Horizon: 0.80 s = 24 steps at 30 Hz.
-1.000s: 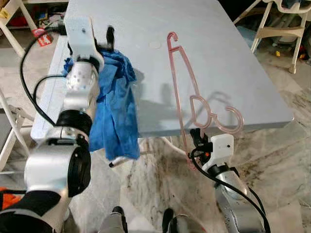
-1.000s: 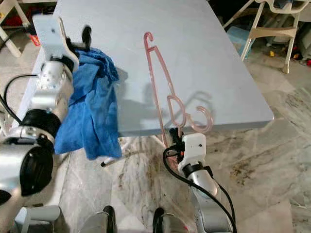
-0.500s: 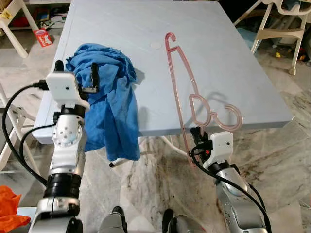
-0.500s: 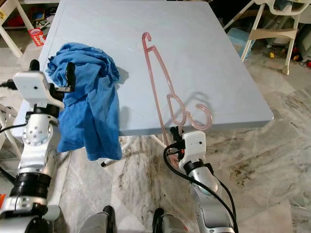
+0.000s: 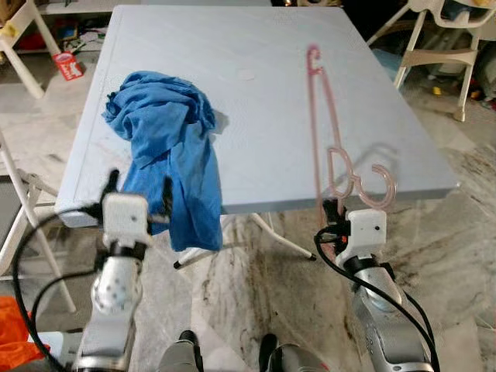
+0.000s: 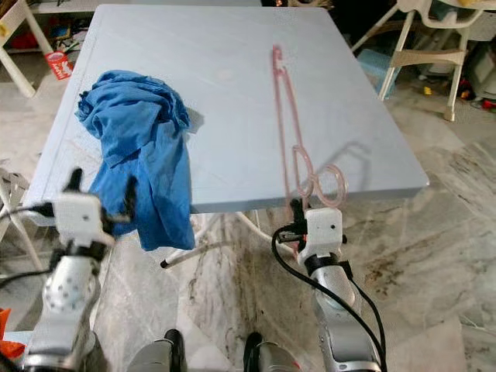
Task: Hang hanger
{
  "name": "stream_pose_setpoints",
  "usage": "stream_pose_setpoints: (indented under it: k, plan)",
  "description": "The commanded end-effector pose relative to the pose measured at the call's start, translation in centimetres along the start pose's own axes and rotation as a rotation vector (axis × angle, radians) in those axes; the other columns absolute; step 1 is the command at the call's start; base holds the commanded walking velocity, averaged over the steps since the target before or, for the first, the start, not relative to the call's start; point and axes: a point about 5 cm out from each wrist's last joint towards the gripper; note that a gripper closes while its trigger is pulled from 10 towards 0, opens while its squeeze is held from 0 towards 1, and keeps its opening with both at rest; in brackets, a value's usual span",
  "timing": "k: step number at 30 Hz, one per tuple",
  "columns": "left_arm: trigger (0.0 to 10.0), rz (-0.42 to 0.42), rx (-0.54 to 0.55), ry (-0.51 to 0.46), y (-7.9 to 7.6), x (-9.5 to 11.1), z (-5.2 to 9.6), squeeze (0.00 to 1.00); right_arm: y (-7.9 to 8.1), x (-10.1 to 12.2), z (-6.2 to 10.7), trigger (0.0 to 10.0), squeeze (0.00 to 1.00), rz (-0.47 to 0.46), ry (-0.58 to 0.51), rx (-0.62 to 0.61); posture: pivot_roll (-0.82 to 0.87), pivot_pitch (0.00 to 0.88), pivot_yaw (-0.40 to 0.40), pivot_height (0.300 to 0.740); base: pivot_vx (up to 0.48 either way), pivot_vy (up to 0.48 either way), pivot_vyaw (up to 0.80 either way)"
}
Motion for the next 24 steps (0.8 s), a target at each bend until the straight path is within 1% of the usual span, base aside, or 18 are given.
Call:
stream_pose_setpoints:
  k: [1, 4, 5, 6, 7, 8, 9, 10, 12, 14, 16, 17, 19, 21, 23, 24]
  plan:
    - [10.0, -0.039, -0.002, 0.016, 0.2, -0.2, 0.7, 1.00, -0.4, -0.8, 0.4, 10.0, 0.00, 0.000, 0.032, -0.062, -0.02, 0.146, -0.037, 0.740, 0.000, 0.000, 0.00]
    - [10.0, -0.050, 0.013, 0.023, 0.1, -0.2, 0.9, 1.00, 0.1, -0.6, 0.3, 10.0, 0.00, 0.017, 0.019, -0.058, -0.02, 0.140, -0.041, 0.740, 0.000, 0.000, 0.00]
    - [10.0, -0.036, 0.019, 0.036, -0.1, -0.3, 0.9, 1.00, 0.0, -0.7, 0.4, 10.0, 0.00, 0.011, 0.028, -0.056, -0.01, 0.122, -0.038, 0.740, 0.000, 0.000, 0.00]
    - [10.0, -0.027, 0.024, 0.047, -0.3, -0.3, 0.9, 1.00, -0.1, -0.8, 0.5, 10.0, 0.00, 0.006, 0.034, -0.056, -0.01, 0.122, -0.038, 0.740, 0.000, 0.000, 0.00]
    - [10.0, 0.020, 0.016, 0.054, -0.6, 0.0, 0.4, 0.45, -0.3, -1.2, 0.6, 10.0, 0.00, 0.007, 0.056, -0.058, 0.00, 0.142, -0.038, 0.740, 0.000, 0.000, 0.00]
    - [10.0, 0.033, 0.008, 0.054, -0.8, 0.0, 0.2, 0.45, -0.3, -1.4, 0.6, 10.0, 0.00, 0.014, 0.065, -0.061, 0.00, 0.142, -0.038, 0.740, 0.000, 0.000, 0.00]
    - [10.0, 0.060, -0.002, 0.065, -1.0, 0.1, 0.2, 0.00, -0.4, -1.6, 0.6, 10.0, 0.00, 0.022, 0.074, -0.067, 0.00, 0.141, -0.038, 0.740, 0.000, 0.000, 0.00]
    - [10.0, 0.118, -0.005, 0.090, -1.2, 0.2, 0.0, 0.00, -0.6, -1.6, 0.6, 10.0, 0.00, 0.033, 0.084, -0.094, -0.01, 0.162, -0.040, 0.740, 0.000, 0.000, 0.00]
    - [10.0, 0.132, -0.026, 0.080, -1.5, 0.6, -0.1, 0.00, -0.5, -1.3, 0.6, 10.0, 0.00, 0.043, 0.068, -0.078, -0.01, 0.169, -0.040, 0.740, 0.000, 0.000, 0.00]
    - [10.0, 0.175, -0.059, 0.071, -2.1, 1.0, 0.0, 0.00, -0.9, -1.1, 0.7, 10.0, 0.00, 0.066, 0.042, -0.092, -0.01, 0.177, -0.041, 0.740, 0.000, 0.000, 0.00]
    - [10.0, 0.169, -0.057, 0.077, -2.3, 1.0, 0.0, 0.00, -1.0, -1.2, 0.8, 10.0, 0.00, 0.051, 0.052, -0.103, -0.01, 0.177, -0.041, 0.740, 0.000, 0.000, 0.00]
    - [10.0, 0.182, -0.085, 0.084, -2.6, 0.8, -0.1, 0.00, -1.0, -0.9, 0.8, 10.0, 0.00, 0.054, 0.031, -0.093, -0.01, 0.193, -0.031, 0.740, 0.000, 0.000, 0.00]
    - [10.0, 0.184, -0.103, 0.097, -2.7, 0.5, -0.2, 0.00, -1.1, -0.8, 0.8, 10.0, 0.00, 0.071, 0.020, -0.091, -0.01, 0.189, -0.026, 0.740, 0.000, 0.000, 0.00]
    - [10.0, 0.185, -0.092, 0.128, -2.4, 0.3, -0.6, 0.00, -1.1, -0.5, 0.5, 10.0, 0.00, -0.021, 0.047, -0.126, -0.01, 0.200, -0.022, 0.740, 0.000, 0.000, 0.00]
    - [10.0, 0.175, -0.095, 0.135, -2.4, 0.3, -0.8, 0.00, -1.1, -0.2, 0.4, 10.0, 0.00, -0.001, 0.031, -0.121, -0.01, 0.191, -0.016, 0.740, 0.000, 0.000, 0.00]
    - [10.0, 0.184, -0.113, 0.141, -2.4, 0.1, -0.7, 0.00, -1.2, -0.1, 0.5, 10.0, 0.00, -0.011, 0.027, -0.116, -0.01, 0.192, -0.005, 0.740, 0.000, 0.000, 0.00]
Point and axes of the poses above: a point about 5 cm out from each wrist's last joint towards the gripper, its own z axis pointing back from the gripper into the wrist, its own x axis along the axis of the wrist's last joint, y = z × x, and after that the axes turned 9 degrees about -z, right-handed
